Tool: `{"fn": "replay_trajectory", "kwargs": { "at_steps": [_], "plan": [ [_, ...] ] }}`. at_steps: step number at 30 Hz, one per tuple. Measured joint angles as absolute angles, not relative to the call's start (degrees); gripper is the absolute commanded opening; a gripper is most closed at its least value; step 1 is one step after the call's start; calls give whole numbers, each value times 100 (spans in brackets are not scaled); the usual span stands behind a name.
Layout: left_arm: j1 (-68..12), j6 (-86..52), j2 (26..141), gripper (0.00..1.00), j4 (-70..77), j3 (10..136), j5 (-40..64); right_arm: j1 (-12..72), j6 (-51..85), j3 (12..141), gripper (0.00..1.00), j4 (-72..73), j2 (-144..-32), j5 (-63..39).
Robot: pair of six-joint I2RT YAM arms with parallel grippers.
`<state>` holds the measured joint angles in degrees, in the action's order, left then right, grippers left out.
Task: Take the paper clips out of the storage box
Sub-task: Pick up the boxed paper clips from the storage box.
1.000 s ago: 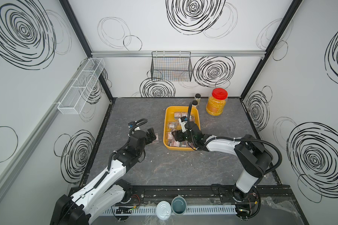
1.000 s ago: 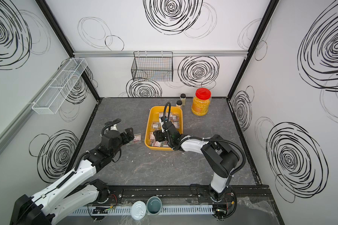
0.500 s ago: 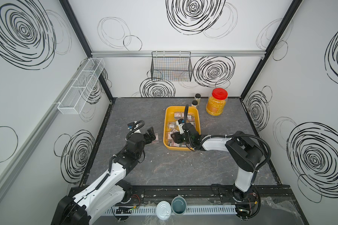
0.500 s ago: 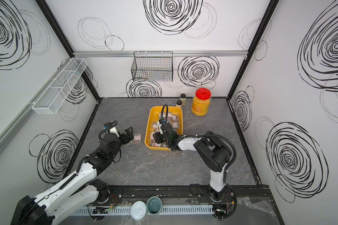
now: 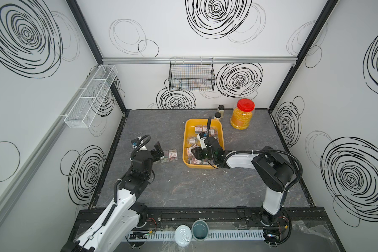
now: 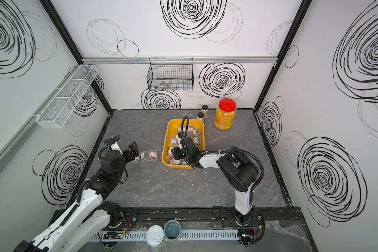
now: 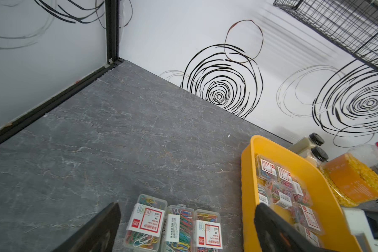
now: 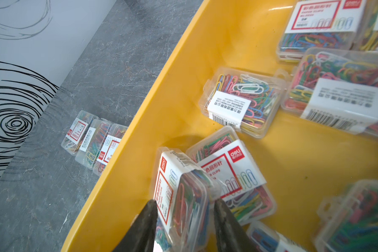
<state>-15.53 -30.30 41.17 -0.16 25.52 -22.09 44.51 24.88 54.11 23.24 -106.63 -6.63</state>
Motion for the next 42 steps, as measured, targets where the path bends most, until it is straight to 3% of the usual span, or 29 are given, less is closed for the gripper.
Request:
{"fn": "replay_trajectory", "kwargs": {
  "at_steps": [17, 23, 33, 42],
  "plan": [
    [-537, -3087, 3568, 99, -143, 1546, -2123, 4331, 2569, 5754, 52, 2287, -11010, -753],
    [-414, -3138, 3428, 99, -80, 1479, -1962, 4344, 2598, 5745, 66, 2294, -10973, -834],
    [-338, -3159, 3573, 99, 12, 1457, -1710, 4447, 2630, 5826, 72, 2038, -10951, -502],
    [-276, -3201, 3551, 99, 23, 1455, -1651, 4449, 2714, 5920, 55, 1870, -10951, -429]
  ]
}}
